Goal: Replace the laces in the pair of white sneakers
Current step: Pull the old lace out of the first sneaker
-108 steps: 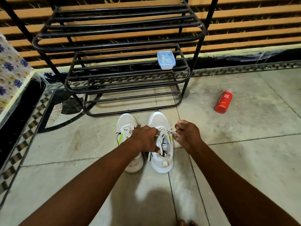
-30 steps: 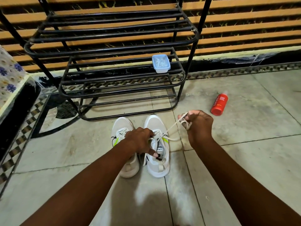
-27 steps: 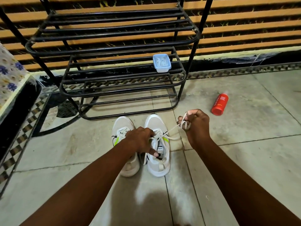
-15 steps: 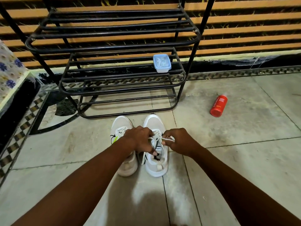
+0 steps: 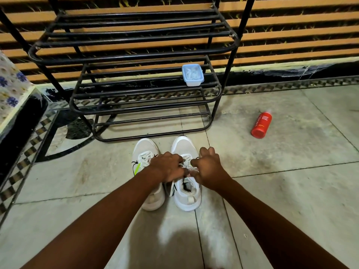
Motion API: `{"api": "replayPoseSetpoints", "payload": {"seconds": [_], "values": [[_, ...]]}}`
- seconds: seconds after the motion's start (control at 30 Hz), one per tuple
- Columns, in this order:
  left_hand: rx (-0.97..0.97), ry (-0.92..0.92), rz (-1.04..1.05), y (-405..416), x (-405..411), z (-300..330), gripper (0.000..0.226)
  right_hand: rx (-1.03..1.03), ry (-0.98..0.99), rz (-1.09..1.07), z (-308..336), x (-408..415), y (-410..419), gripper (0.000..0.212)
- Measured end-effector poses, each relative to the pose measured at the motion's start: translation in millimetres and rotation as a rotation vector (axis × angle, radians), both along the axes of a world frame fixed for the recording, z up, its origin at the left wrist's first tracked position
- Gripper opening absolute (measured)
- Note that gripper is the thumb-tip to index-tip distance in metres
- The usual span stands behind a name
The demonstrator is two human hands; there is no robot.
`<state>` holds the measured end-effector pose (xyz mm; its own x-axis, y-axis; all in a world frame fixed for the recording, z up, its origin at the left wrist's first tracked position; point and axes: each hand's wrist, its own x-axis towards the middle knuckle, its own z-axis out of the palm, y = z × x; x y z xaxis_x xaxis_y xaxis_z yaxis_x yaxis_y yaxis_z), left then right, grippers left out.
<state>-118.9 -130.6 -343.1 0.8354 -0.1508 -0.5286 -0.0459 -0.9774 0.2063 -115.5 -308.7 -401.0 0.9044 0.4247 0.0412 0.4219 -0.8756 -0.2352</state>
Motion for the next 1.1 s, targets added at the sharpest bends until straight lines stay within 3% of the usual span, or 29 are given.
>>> {"api": "replayPoseSetpoints", "payload": {"seconds": [0.17,0.37,0.53,0.6,0.73,0.8,1.0,1.1], "values": [[0.042,-0.005,-0.027,2,-1,-7,0.064,-0.028,-0.037,0.019,-2,-2,3,0.023],[0.029,-0.050,-0.059,5,-6,-11,0.048,-0.128,-0.154,0.097,-19,-1,-11,0.065],[-0.081,-0.008,-0.024,21,5,-10,0.043,-0.187,-0.181,0.013,-28,-8,-57,0.061],[-0.074,0.005,-0.015,16,6,-10,0.045,-0.117,-0.154,-0.045,-28,-11,-68,0.056],[-0.027,-0.009,-0.025,8,7,-12,0.069,0.180,-0.068,-0.169,-25,-15,-66,0.031],[0.009,-0.059,-0.043,2,5,-14,0.064,0.252,-0.074,-0.207,-22,-19,-58,0.022],[0.021,-0.273,-0.046,-11,0,-25,0.040,0.442,-0.052,0.050,-22,-38,-17,0.034],[-0.032,-0.336,0.007,-9,-6,-33,0.035,0.444,-0.039,0.024,-25,-37,-9,0.035]]}}
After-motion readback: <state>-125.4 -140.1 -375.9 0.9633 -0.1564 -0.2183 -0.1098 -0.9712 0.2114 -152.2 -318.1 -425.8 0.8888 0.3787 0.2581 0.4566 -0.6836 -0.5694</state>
